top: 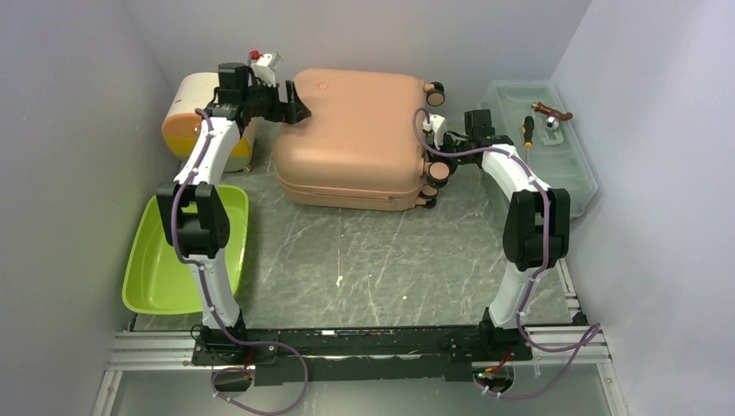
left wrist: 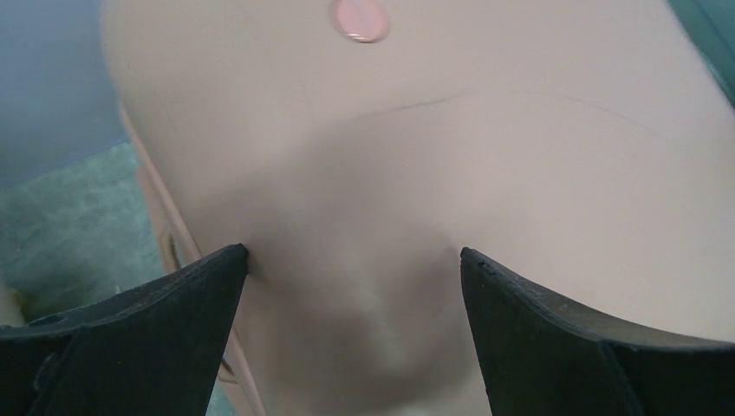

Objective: Open, take out, and arrange the luggage
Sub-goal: Pick up the zipper from the luggage.

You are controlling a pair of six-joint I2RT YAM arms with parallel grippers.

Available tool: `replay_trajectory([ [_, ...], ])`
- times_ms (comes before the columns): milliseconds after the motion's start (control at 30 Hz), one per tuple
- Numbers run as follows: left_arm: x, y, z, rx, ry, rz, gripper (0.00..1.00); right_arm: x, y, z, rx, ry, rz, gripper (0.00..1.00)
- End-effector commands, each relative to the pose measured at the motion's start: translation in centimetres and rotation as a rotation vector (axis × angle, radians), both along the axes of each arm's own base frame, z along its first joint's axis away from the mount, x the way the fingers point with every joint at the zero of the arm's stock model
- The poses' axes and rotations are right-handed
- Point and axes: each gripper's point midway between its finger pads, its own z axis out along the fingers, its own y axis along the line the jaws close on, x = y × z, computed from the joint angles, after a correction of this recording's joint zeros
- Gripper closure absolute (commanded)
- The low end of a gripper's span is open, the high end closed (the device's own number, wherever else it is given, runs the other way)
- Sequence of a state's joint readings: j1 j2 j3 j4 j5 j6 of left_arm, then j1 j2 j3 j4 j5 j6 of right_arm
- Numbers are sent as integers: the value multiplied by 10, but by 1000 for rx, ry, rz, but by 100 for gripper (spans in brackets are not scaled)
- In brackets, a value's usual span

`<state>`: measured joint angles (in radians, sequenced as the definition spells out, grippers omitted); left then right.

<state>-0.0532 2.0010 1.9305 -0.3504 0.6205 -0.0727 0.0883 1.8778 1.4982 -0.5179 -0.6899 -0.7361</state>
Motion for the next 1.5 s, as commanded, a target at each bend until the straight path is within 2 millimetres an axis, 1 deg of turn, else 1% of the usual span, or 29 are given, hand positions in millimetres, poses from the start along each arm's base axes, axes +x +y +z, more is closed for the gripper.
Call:
replay_trajectory([
  [0,-2,-5,5,-57,43,22,1,-33,37,35,92,0,154,76],
  [33,2,3,-2,-29,46,77,1,-36,37,35,94,4,166,76],
  [133,0,19,-23,35,89,167,0,-50,47,33,105,24,233,77],
  [233,-12,20,-35,52,119,165,0,-69,58,31,111,44,300,78],
  [333,-28,14,-44,43,145,136,1,-90,70,27,114,56,359,79],
  [467,-56,1,-57,18,208,63,4,-119,83,28,128,59,419,79],
  [533,-74,-6,-65,22,250,35,6,-133,88,28,141,67,441,79],
  [667,-111,-18,-83,45,282,-18,6,-158,93,26,160,74,468,79],
  [733,-126,-22,-89,57,290,-36,6,-164,94,28,165,62,464,79],
  [800,-132,-21,-84,64,276,-39,6,-167,93,32,168,47,443,79],
  [867,-133,-18,-75,79,251,-34,6,-169,90,33,157,25,422,79],
  [967,-130,-12,-60,105,212,-11,4,-162,79,31,120,-23,333,70],
  [1100,-126,-10,-25,95,137,-12,1,-152,57,31,114,-115,243,61],
  [1167,-131,-18,-6,67,105,-70,1,-143,42,32,136,-172,192,54],
  [1200,-133,-21,7,77,65,-110,1,-144,37,28,151,-179,179,51],
  [1233,-135,-24,15,71,47,-134,1,-143,35,29,168,-197,178,48],
  [1300,-140,-28,27,61,20,-176,1,-144,35,25,182,-212,208,42],
  [1367,-143,-32,33,58,2,-205,0,-144,39,19,198,-213,235,40],
  [1400,-145,-34,34,55,0,-223,0,-140,41,19,208,-226,240,38],
  [1467,-148,-38,34,44,2,-255,1,-132,44,15,232,-216,233,37],
])
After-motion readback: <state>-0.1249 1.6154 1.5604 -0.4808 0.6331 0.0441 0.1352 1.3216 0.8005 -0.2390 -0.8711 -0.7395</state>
